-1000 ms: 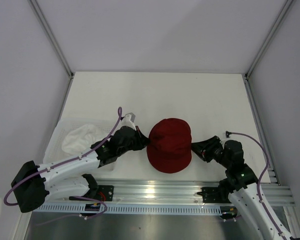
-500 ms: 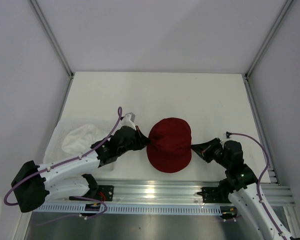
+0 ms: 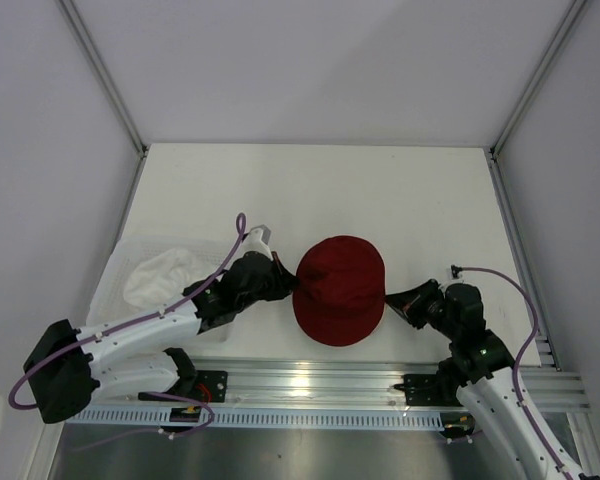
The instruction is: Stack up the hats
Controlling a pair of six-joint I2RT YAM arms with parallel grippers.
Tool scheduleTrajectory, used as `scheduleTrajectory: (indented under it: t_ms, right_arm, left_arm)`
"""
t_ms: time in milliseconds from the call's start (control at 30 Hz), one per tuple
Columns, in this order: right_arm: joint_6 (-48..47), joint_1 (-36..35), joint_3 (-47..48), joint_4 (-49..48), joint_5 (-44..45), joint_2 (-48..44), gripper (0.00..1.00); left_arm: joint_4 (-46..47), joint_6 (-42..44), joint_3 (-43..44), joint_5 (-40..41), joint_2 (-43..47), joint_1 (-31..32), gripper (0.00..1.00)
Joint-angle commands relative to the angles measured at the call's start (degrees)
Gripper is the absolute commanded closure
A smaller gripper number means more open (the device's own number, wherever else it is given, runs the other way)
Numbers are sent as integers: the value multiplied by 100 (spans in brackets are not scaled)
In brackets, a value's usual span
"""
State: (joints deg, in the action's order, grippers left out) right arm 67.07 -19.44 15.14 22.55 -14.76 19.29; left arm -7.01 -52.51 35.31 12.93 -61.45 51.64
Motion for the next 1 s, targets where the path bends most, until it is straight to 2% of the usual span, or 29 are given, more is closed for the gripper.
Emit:
scheduleTrajectory:
  t_ms: [0, 267, 467, 500, 600, 633, 667, 700, 733, 767, 833, 900, 967]
  right_arm:
    - [-413, -42, -213, 698, 351, -4, 100]
    - [-668, -42, -152, 944, 527, 22, 100]
    - [-1221, -33, 594, 1365, 1036, 75, 100]
    - [-1309, -42, 752, 1454, 1246, 110, 99]
    - [-1809, -42, 1368, 1752, 1703, 321, 84]
    - [-1916, -42, 1674, 1858, 1775, 434, 68]
    - [-2021, -42, 1833, 1911, 1871, 522, 61]
    - [-2109, -33, 1974, 1964, 2046, 584, 53]
    - [-2275, -33, 2245, 2034, 2117, 654, 41]
    - [-2347, -42, 2361, 2061, 2257, 768, 36]
    - [-2452, -33, 2537, 2017, 2346, 839, 27]
    - [-2532, -33, 2670, 1947, 2355, 892, 24]
    - [-2532, -33, 2644, 1824, 2294, 910, 23]
  left_arm:
    - [-389, 22, 11, 184, -191, 31, 99]
    - [-486, -66, -217, 298, -166, 189, 99]
    - [-766, 144, -130, 561, 423, 206, 96]
    - [-854, 179, -43, 623, 510, 206, 88]
    - [-1416, 267, 238, 956, 879, 206, 69]
    - [-1539, 311, 353, 1035, 994, 206, 63]
    - [-1671, 399, 406, 1123, 1247, 206, 55]
    - [-1934, 417, 476, 1368, 1389, 198, 35]
    - [-2084, 452, 660, 1509, 1521, 189, 22]
    - [-2234, 522, 731, 1676, 1792, 180, 2]
    - [-2830, 531, 1064, 2335, 2039, 145, 1]
    - [-3575, 392, 1258, 2992, 2311, -74, 1]
    - [-4191, 145, 1364, 3154, 2436, -705, 1]
